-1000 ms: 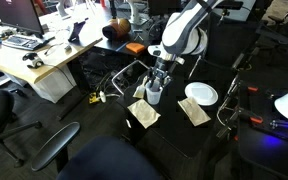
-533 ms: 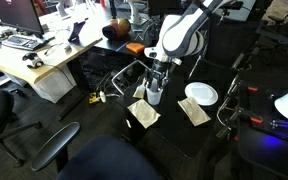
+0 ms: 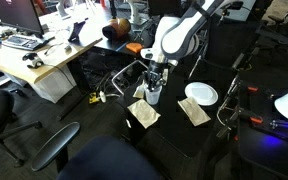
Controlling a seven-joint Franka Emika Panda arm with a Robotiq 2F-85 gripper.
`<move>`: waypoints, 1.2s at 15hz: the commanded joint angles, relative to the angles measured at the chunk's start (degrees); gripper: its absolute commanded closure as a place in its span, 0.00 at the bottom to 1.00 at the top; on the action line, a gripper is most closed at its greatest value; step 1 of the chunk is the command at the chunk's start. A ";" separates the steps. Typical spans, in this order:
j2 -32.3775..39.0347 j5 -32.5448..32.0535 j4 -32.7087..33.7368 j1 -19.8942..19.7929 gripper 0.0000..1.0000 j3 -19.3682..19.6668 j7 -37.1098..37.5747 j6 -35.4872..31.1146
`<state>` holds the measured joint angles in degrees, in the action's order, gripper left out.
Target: Pick up the pen from the plastic cup and put it on the table.
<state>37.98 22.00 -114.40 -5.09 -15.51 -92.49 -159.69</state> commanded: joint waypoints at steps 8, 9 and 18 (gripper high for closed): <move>-9.25 0.78 -6.74 -9.34 0.97 -8.89 2.17 -1.68; -10.94 1.52 -7.74 -10.26 0.97 -9.81 1.89 -1.47; -29.75 23.46 -17.85 -12.30 0.97 -15.18 -8.10 -0.21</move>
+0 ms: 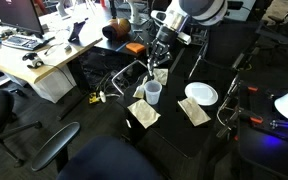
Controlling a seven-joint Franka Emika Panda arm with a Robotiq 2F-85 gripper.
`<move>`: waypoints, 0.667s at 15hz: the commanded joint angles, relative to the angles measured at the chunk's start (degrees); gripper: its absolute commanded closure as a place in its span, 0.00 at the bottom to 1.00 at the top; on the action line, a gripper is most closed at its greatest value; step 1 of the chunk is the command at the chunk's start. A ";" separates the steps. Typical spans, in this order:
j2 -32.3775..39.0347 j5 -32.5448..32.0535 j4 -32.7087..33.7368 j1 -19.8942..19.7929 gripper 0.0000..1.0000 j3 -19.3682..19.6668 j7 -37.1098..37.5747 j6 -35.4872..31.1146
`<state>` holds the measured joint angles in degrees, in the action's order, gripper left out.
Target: Pick up the pen from the plastic cup and put it on the table.
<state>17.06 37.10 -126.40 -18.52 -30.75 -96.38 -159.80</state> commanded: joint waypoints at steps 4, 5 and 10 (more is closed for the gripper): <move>-17.03 19.24 -10.57 -1.07 0.97 -4.32 -3.97 1.83; -18.80 20.73 -11.68 -0.64 0.97 -4.33 -2.73 2.57; -23.79 16.20 -17.74 10.77 0.97 6.67 10.61 1.97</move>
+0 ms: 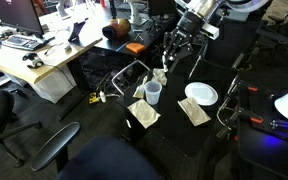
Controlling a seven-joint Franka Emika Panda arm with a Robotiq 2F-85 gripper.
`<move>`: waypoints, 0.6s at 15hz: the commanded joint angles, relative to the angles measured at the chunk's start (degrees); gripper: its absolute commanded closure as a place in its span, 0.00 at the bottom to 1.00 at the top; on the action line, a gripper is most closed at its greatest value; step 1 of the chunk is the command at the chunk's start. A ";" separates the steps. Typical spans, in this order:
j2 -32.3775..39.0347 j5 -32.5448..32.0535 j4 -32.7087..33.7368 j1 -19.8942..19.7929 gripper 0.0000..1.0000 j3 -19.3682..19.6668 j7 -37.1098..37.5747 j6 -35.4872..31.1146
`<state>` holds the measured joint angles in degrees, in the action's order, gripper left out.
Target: Pick up the pen from the plastic cup and put it on the table.
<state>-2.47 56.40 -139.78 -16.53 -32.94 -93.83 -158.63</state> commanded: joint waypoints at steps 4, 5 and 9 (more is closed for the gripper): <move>-3.95 -10.73 -7.27 9.65 0.97 10.28 21.65 1.05; -3.58 -12.22 -7.64 9.50 0.97 10.27 25.04 1.79; -2.38 -15.66 -7.84 19.03 0.97 20.00 33.83 5.39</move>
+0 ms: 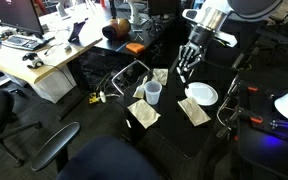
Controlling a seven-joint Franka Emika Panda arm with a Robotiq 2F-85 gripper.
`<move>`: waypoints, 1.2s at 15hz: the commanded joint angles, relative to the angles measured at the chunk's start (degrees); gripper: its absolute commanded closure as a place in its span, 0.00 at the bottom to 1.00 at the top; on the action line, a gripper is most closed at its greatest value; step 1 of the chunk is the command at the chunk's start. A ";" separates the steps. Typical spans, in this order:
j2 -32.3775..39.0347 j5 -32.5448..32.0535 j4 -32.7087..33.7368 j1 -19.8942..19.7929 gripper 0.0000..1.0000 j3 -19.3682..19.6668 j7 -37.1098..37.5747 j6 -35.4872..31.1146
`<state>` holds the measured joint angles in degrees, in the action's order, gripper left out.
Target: Pick up the pen from the plastic cup and put it on the table.
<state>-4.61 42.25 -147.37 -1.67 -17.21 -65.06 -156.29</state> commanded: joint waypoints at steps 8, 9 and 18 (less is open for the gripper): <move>6.74 0.34 2.94 9.45 0.97 6.49 5.78 6.05; 7.85 0.53 3.39 9.68 0.97 6.27 5.80 5.53; 20.66 2.06 10.49 9.15 0.97 3.70 6.55 2.27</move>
<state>11.87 44.26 -139.88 7.95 -12.37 -60.55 -152.47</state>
